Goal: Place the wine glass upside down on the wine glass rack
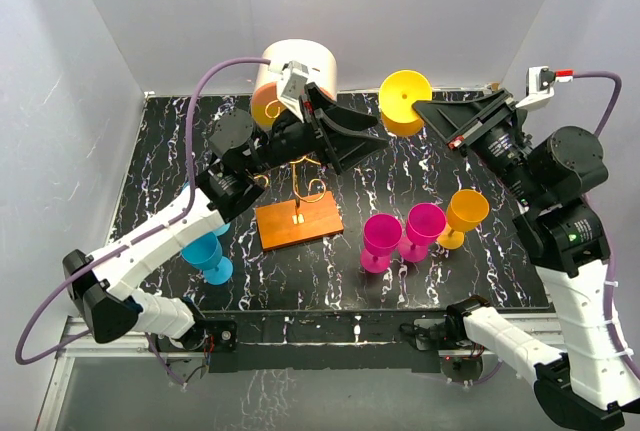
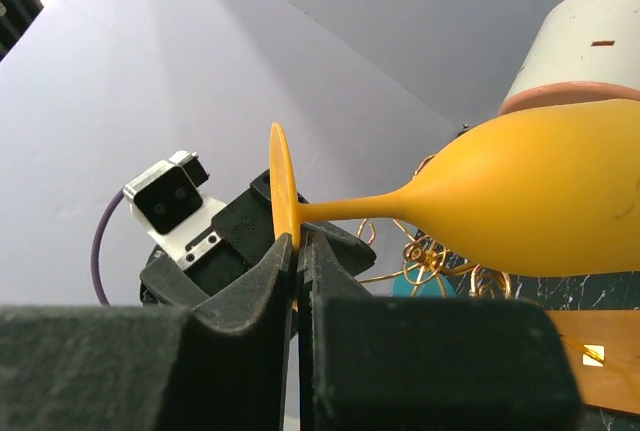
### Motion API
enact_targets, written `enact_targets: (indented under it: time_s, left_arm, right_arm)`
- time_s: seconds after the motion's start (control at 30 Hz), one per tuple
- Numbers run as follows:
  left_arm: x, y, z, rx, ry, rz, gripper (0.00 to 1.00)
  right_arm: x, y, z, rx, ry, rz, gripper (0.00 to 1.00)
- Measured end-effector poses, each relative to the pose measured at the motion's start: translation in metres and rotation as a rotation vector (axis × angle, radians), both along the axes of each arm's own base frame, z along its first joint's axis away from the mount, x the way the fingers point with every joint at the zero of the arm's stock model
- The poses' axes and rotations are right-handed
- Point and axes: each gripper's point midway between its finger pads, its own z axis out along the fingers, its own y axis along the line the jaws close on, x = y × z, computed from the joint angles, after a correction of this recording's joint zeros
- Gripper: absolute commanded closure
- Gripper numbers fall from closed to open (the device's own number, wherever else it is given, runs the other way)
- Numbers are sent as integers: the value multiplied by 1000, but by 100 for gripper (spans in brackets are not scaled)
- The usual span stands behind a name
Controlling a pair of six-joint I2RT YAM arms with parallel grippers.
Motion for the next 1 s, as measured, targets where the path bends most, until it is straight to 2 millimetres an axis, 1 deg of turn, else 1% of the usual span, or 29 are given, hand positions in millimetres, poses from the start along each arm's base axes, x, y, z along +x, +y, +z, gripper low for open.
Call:
enact_targets:
  time_s: [0.13,0.3,0.4,0.43,0.57,0.63,0.73,0.83,1.0]
  left_arm:
    - [0,3,0,-17,141,-2,30]
    - [12,11,-3,-45,287,75,32]
    - [22,18,-5,-63,376,117,35]
    - [25,19,-6,-67,397,121,37]
    - [41,29,-4,-101,490,120,53]
    - [49,33,-1,-124,522,103,56]
    - [58,36,0,-150,559,72,57]
    - [60,34,-1,-157,589,38,56]
    - [64,38,-6,-148,596,72,53]
  right_arm:
    - [3,1,-6,-12,-3,-5,100]
    - [10,2,-20,-36,18,-9,100]
    - [11,5,-24,-51,21,5,100]
    - [10,6,-24,-55,18,11,100]
    - [7,10,-22,-67,0,43,100]
    - [5,13,-22,-69,-7,62,100]
    - [5,17,-24,-74,-3,87,100]
    - [10,19,-27,-79,11,94,100]
    - [25,21,-37,-85,52,72,100]
